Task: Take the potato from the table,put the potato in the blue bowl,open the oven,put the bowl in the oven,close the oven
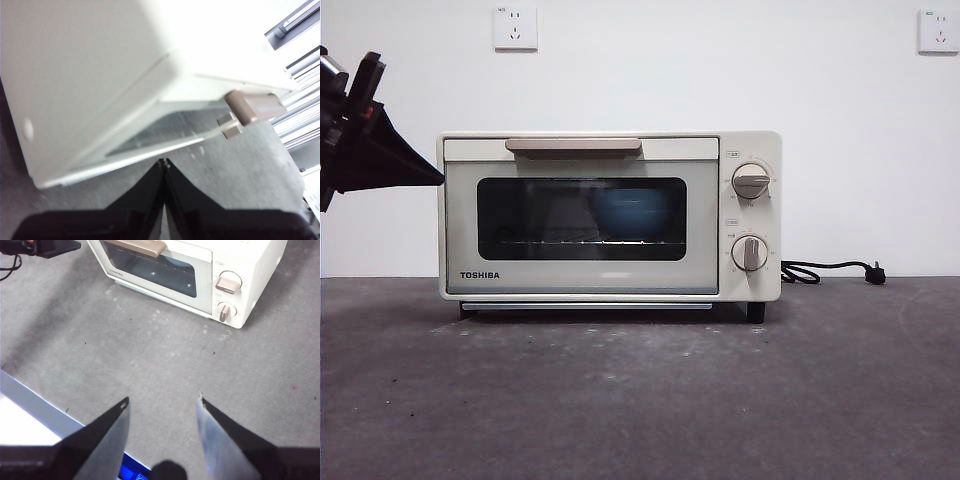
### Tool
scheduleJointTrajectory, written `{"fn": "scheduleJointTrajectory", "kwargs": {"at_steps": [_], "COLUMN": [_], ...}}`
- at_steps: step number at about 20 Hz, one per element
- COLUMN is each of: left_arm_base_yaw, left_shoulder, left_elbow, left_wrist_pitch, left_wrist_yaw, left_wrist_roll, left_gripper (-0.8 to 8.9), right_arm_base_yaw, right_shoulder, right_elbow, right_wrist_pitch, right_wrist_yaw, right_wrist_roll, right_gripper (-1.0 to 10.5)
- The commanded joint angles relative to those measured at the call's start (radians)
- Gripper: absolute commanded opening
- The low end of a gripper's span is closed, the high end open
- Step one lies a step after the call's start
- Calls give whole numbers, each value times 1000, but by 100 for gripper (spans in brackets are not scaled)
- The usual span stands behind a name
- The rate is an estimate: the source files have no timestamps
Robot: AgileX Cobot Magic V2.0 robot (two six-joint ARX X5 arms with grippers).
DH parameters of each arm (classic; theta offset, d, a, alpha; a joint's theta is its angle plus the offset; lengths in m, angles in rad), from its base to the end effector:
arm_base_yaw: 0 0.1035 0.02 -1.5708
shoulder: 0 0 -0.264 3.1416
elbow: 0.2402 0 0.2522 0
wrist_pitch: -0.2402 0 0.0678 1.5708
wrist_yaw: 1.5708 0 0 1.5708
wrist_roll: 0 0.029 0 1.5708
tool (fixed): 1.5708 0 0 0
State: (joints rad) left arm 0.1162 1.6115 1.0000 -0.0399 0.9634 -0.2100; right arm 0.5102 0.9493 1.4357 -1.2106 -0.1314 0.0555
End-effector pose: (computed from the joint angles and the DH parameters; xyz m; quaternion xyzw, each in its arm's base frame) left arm 0.3334 0.0149 0.2246 -0.2541 0.3138 -0.3585 0.8417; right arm 0.1091 0.0654 0.4217 -0.0420 0.3559 0.2851 0.8890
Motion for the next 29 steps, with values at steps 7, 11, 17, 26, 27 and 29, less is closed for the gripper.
{"fn": "scheduleJointTrajectory", "kwargs": {"at_steps": [7, 11, 17, 26, 27, 29], "left_arm_base_yaw": [-65, -125, -182, -183, -183, -183], "left_shoulder": [-332, -560, -838, -967, -967, -967], "left_elbow": [2, 2, 2, 2, 2, 2], "left_wrist_pitch": [-379, -529, -756, -919, -920, -920], "left_wrist_yaw": [-236, -360, -443, -488, -488, -488], "left_wrist_roll": [181, 192, 196, 215, 215, 214], "left_gripper": [-8, -8, -8, -8, -8, -6], "right_arm_base_yaw": [2, 2, 2, 2, 2, 1], "right_shoulder": [0, 0, 0, 2, 2, 3], "right_elbow": [-6, -6, -6, -6, -6, -6], "right_wrist_pitch": [4, 3, -31, -79, -78, -77], "right_wrist_yaw": [-1, -1, -1, -108, -106, -102], "right_wrist_roll": [-5, -5, -13, -76, -77, -73], "right_gripper": [221, 221, 220, -12, -11, -10]}}
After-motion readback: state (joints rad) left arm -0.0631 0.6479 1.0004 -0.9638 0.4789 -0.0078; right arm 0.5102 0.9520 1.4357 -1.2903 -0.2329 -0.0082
